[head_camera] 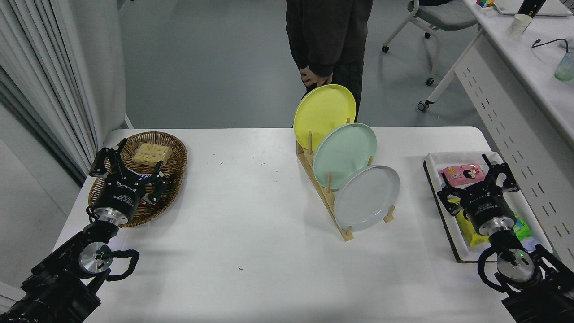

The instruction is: Place the plate on the table

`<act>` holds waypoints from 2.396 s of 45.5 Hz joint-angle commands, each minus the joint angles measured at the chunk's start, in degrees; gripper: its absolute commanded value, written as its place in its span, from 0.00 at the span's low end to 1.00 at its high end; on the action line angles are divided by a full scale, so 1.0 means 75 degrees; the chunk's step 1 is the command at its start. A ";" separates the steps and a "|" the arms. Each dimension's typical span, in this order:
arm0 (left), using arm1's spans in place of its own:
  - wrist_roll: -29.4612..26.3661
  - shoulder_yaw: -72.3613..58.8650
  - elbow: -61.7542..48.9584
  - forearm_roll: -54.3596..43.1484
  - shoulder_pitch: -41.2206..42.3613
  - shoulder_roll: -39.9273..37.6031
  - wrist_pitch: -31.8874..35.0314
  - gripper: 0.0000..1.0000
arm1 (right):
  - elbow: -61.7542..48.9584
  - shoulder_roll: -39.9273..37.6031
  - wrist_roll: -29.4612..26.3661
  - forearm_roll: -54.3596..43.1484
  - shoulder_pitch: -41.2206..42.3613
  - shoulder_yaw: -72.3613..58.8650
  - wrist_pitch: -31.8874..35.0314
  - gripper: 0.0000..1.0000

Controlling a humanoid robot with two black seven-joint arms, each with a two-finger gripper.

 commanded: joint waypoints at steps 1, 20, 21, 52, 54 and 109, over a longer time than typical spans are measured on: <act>0.0001 0.0012 0.0000 0.0000 0.0000 0.0000 0.0000 0.98 | -0.0001 -0.0057 0.0000 0.0000 -0.0007 -0.0025 0.0000 0.99; 0.0001 0.0000 0.0000 -0.0012 0.0000 0.0000 0.0000 0.98 | 0.0010 -0.0033 0.0000 0.0000 -0.0113 -0.0036 0.0000 0.99; 0.0001 0.0000 0.0000 -0.0012 0.0000 0.0000 0.0000 0.98 | 0.0010 -0.0033 0.0000 0.0000 -0.0113 -0.0036 0.0000 0.99; 0.0001 0.0000 0.0000 0.0000 0.0000 0.0000 0.0000 0.98 | 0.0151 -0.0010 0.0011 -0.0012 0.0192 -0.0470 0.0093 0.99; 0.0001 0.0000 0.0000 -0.0012 0.0000 0.0000 0.0000 0.98 | 0.0139 -0.0010 0.0000 -0.0012 0.0192 -0.0470 0.0187 0.99; 0.0001 0.0000 0.0000 0.0000 0.0000 0.0000 0.0000 0.98 | 0.1089 -0.2072 -0.0023 0.3444 0.1433 -0.4944 0.0352 0.99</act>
